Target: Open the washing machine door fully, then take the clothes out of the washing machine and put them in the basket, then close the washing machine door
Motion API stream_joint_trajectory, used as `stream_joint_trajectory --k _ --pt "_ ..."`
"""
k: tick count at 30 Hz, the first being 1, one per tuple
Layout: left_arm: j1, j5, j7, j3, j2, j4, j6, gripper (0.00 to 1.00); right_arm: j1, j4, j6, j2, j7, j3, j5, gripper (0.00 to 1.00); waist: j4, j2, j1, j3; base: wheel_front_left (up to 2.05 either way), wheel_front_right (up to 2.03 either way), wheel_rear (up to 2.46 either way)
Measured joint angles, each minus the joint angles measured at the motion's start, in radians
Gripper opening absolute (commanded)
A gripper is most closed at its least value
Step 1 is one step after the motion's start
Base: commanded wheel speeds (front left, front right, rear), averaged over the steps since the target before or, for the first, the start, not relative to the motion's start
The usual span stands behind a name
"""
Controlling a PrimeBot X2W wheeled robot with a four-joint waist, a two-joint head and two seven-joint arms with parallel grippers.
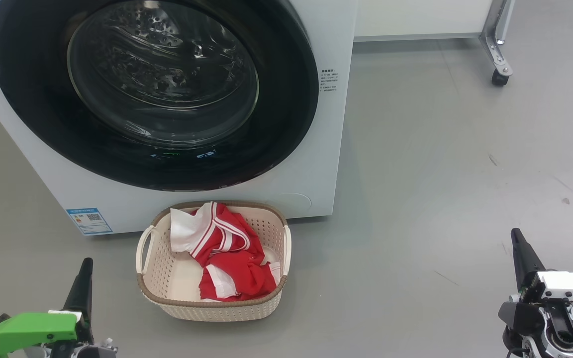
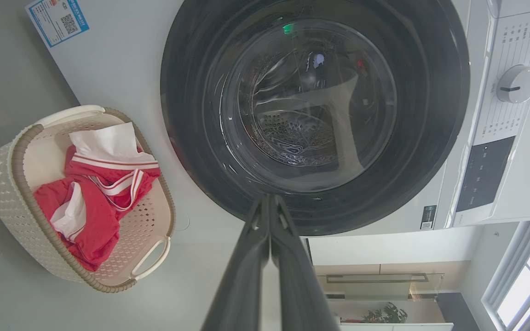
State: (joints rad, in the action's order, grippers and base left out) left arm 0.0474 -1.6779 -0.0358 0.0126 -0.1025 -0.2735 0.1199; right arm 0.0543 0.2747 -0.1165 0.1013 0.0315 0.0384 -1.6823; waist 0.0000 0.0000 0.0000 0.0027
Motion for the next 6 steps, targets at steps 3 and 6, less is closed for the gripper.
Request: stream_joint_trajectory --k 3,6 --pt "0.000 0.000 0.000 0.000 0.000 -0.001 0.000 0.00 0.000 0.001 0.000 0.000 0.000 0.000 0.000 0.00 0.000 0.0000 0.0000 0.000 0.00 0.00 0.00" --pt "0.000 0.000 -0.003 -0.001 0.000 -0.001 0.000 0.00 0.000 0.001 -0.005 0.000 0.000 0.001 0.000 0.00 0.000 0.0000 0.0000 0.000 0.00 0.00 0.00"
